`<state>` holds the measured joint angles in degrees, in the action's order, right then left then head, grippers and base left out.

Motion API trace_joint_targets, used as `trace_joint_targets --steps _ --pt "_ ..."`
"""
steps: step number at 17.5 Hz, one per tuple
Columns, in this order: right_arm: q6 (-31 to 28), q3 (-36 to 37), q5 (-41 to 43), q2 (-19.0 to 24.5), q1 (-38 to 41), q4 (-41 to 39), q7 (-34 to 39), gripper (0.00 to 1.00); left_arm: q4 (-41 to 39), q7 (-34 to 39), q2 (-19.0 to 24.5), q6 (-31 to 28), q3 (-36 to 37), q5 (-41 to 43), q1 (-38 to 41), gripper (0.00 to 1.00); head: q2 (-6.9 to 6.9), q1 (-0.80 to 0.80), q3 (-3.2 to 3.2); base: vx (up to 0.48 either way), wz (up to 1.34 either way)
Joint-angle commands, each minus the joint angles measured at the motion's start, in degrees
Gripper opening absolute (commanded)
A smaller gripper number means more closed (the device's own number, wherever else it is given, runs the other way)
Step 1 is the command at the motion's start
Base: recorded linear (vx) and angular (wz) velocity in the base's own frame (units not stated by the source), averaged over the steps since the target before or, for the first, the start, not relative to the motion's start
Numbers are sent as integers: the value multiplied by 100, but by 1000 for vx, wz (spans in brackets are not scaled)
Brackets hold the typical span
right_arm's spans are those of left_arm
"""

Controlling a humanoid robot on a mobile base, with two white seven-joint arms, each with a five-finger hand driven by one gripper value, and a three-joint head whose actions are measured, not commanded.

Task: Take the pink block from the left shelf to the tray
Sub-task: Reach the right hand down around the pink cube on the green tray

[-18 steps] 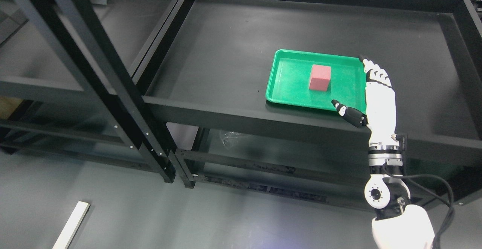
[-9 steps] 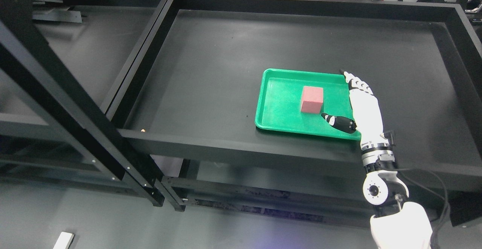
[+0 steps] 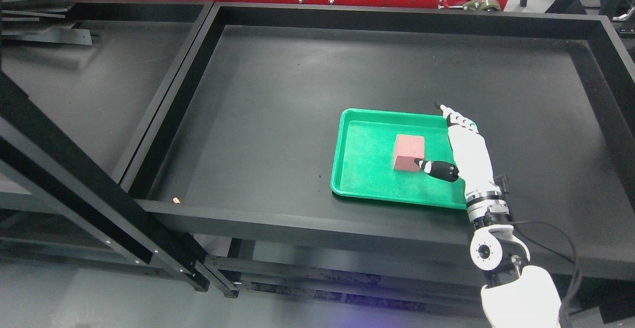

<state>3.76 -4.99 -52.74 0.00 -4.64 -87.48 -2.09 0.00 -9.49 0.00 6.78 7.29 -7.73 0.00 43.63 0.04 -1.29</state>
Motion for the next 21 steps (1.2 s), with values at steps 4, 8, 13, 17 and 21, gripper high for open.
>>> trace_joint_targets --steps 4,8,13,17,21 --pt "-120 -274 18 -100 -125 451 867 99 -100 0 100 -1 0 0 114 100 0 0 0 97 2" --pt "-533 -300 27 -100 -116 627 868 99 -100 0 100 -1 0 0 114 100 0 0 0 96 0" --pt "-675 -309 -52 -100 -99 618 841 99 -100 0 100 -1 0 0 114 100 0 0 0 80 -6" --pt "-841 -397 -61 -100 -64 635 859 99 -100 0 100 -1 0 0 114 100 0 0 0 44 2" --pt "-842 -546 -61 -100 -11 706 920 99 -100 0 100 -1 0 0 114 100 0 0 0 15 0"
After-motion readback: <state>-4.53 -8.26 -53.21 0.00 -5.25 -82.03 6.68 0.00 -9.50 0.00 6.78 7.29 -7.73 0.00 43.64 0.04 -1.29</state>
